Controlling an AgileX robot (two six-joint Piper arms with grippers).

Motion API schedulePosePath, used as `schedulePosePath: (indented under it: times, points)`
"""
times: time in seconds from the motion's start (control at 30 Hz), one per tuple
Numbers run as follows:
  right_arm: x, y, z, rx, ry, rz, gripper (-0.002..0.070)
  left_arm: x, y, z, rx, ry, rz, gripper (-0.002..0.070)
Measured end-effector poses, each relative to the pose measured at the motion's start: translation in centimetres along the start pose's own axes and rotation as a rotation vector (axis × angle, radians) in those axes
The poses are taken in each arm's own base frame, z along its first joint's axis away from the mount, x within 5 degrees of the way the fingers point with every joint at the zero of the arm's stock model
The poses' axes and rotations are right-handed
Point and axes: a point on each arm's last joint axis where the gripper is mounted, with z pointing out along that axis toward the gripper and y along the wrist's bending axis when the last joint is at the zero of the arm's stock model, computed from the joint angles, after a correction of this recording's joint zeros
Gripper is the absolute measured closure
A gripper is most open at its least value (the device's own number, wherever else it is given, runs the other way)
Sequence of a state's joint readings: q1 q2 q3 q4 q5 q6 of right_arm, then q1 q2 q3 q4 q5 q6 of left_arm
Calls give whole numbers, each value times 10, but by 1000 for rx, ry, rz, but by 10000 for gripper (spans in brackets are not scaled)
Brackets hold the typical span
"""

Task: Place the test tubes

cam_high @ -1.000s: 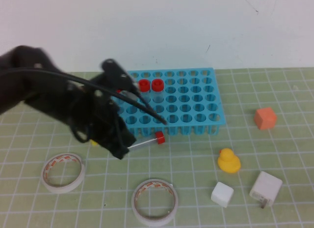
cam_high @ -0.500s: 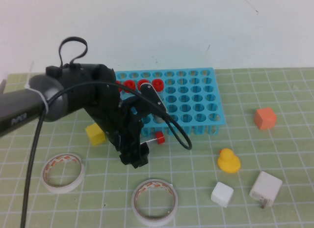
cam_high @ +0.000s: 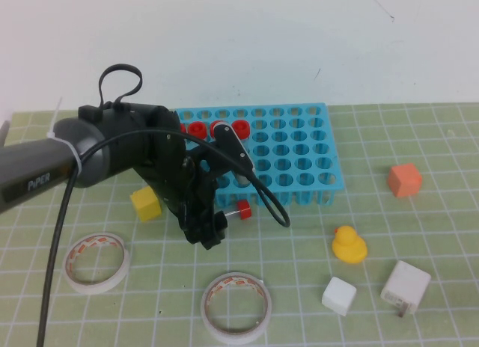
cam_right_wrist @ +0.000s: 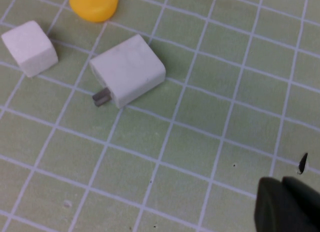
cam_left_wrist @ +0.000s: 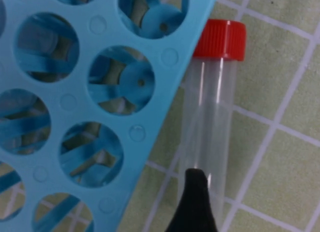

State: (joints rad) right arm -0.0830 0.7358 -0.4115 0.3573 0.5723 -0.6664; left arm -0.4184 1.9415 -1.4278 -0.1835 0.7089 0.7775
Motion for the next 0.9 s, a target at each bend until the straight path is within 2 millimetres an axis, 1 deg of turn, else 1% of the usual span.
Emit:
schedulePosePath:
  times: [0.2,0.37,0.63,0.8,0.9]
  points:
    - [0,0,0,-2,-2,3,678,3,3,7,-29,28,40,160]
    - [-1,0,0,-4,-14,16,678,7,5,19,-33,59,62,162]
    - [-3,0,0,-5,-33,34,678,7,8,29,-55,51,73,246]
    - [-3,1,0,-7,-34,38,678,10,6,37,-37,73,25,258]
    - [-3,1,0,-9,-38,43,678,11,6,38,-33,77,4,258]
